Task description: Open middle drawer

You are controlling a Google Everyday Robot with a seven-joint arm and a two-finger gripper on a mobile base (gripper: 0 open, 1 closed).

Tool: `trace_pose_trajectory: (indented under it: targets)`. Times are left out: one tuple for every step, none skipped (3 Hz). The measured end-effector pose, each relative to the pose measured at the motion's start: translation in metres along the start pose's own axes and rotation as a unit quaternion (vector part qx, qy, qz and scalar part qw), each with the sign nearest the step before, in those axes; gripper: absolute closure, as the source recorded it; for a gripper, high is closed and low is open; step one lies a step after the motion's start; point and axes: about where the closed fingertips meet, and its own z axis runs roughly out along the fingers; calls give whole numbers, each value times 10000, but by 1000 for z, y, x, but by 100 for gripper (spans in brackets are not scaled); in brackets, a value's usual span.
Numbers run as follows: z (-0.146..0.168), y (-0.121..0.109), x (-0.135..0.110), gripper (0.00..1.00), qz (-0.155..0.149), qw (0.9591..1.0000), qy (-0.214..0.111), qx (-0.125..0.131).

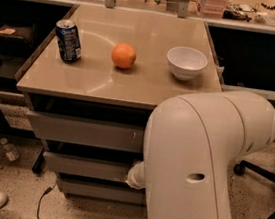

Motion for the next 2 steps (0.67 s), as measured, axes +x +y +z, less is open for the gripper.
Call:
trace_pose_trajectory:
  targets:
    - [-8, -2, -3, 100, 0, 10000, 0, 0]
    - [-15, -4, -5, 100, 0, 10000, 0, 0]
